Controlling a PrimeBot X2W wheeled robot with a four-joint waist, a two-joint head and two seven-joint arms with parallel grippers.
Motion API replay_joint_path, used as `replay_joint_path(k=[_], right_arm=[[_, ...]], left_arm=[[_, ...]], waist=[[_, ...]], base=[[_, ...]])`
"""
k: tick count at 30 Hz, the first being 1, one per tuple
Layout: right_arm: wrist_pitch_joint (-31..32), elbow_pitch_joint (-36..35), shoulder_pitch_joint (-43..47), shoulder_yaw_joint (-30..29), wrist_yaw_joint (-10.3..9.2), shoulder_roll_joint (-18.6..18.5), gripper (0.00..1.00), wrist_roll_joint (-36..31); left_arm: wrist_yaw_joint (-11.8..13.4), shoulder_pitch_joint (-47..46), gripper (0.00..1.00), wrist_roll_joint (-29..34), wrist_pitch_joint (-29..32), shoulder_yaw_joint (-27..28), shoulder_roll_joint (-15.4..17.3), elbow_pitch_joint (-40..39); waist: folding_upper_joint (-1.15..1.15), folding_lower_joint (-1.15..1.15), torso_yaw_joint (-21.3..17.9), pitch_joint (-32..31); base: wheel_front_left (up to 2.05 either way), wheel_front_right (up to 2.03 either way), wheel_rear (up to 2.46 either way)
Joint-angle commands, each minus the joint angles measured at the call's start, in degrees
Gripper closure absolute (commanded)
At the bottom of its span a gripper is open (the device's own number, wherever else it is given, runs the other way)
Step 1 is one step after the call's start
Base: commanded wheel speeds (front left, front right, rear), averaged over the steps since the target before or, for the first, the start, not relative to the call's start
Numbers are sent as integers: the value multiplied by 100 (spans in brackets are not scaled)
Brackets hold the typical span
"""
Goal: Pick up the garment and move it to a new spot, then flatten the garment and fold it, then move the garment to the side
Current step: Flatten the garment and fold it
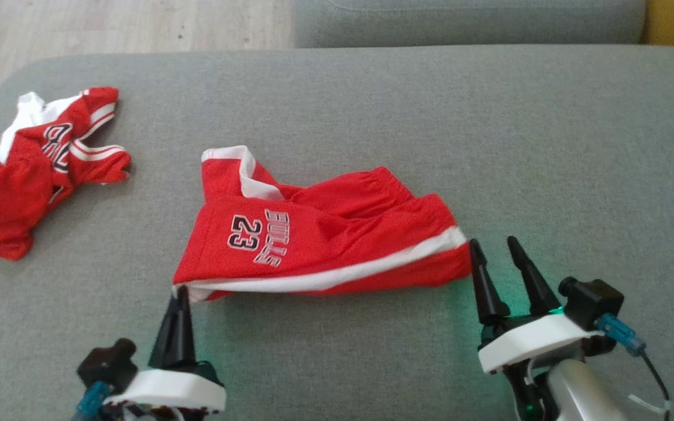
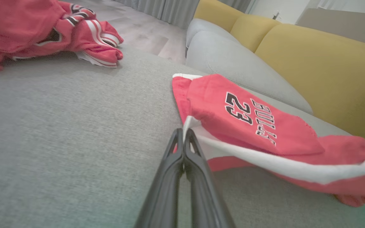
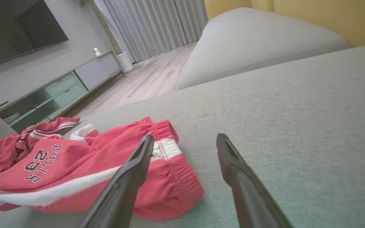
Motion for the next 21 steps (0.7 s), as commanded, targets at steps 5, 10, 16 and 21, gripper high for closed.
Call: replay_joint_path(k=[5,10,16,21], right_arm=[[-38,-72,-244,572,20,-194,0,374],[-38,107,-531,1589,20,-673,0,1026],[-38,111,-836,2627,20,-1249,0,1620],[-36,145,-1083,3257,20,-1530,0,2062]], left_arm=[[9,-138,100,150,-38,462,38,-61],[9,-199,100,214,-38,528,38,14],[9,-253,100,176,-38,549,38,25],[9,-281,100,163,-38,545,38,32]], waist=[[0,1,76,-33],[0,1,107,26],[0,1,115,104],[0,1,103,179]], base=[[0,0,0],[0,0,0],[0,0,0],[0,0,0]])
